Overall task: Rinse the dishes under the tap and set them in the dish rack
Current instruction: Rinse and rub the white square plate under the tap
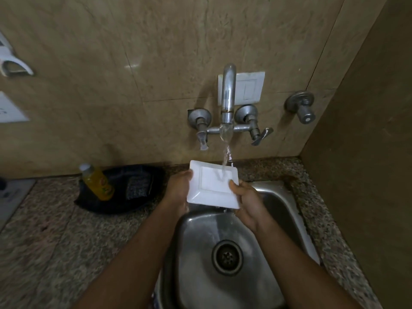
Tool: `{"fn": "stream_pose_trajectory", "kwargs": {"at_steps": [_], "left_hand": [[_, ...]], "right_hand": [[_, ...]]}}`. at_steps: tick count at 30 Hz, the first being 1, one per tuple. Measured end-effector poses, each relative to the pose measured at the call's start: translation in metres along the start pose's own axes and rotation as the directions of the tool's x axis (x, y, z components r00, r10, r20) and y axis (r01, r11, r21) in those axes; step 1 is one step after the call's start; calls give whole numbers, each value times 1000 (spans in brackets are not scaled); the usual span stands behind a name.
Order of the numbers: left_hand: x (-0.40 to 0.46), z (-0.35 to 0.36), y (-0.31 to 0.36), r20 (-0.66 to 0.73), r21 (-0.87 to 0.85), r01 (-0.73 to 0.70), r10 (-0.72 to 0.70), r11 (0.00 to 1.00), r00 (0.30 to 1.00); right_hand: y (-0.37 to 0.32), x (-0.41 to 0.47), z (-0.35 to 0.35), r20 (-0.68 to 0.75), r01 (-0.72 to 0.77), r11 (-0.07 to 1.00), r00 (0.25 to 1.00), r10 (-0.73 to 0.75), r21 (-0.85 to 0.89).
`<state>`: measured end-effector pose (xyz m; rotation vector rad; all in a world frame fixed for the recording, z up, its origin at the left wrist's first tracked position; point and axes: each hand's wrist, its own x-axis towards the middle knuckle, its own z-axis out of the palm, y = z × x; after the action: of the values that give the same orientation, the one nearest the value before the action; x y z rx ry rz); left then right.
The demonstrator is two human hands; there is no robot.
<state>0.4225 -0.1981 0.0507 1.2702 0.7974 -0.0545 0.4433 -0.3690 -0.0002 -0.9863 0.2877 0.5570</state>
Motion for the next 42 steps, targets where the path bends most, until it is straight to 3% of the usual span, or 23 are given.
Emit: {"fn": "stream_pose_trajectory", "kwargs": {"at_steps": [7, 12, 16, 21, 25, 28, 31, 33, 39, 42], "left_hand": [[-7, 4, 1, 191, 38, -17, 9, 999, 982], [-23, 2, -9, 279, 83, 102, -122, 991, 953], [-21, -1, -11, 260, 5, 174, -169, 985, 951], [-16, -7, 0, 322, -136, 293, -238, 946, 916], [-10, 0, -7, 284, -118, 193, -154, 974, 946], [-11, 8, -16, 253, -164, 70, -27, 984, 967], [-14, 3, -25, 333, -225, -6, 83, 974, 939], [-17, -1, -28, 386, -223, -28, 114, 974, 915], [-30, -5, -13, 317, 206, -166, 94, 964, 944], [-31, -6, -14, 310, 276, -155, 65, 949, 949]], "right_hand": [[-13, -5, -13, 24, 36, 999, 999, -37, 15], [-9, -20, -38, 64, 150, 986, 987, -146, -67], [-1, -24, -40, 35, 246, 942, 969, -245, -227], [-7, -37, -39, 133, 370, 764, 925, -356, -528], [-8, -38, -44, 210, 453, 652, 884, -418, -608], [-12, -38, -49, 153, 422, 751, 902, -403, -508], [-16, -42, -39, 20, 283, 893, 955, -295, -349], [-19, -41, -30, -25, 282, 855, 945, -325, -435], [-18, -35, -17, -53, 295, 741, 913, -405, -603], [-18, -34, -14, -46, 347, 668, 867, -496, -659]]}}
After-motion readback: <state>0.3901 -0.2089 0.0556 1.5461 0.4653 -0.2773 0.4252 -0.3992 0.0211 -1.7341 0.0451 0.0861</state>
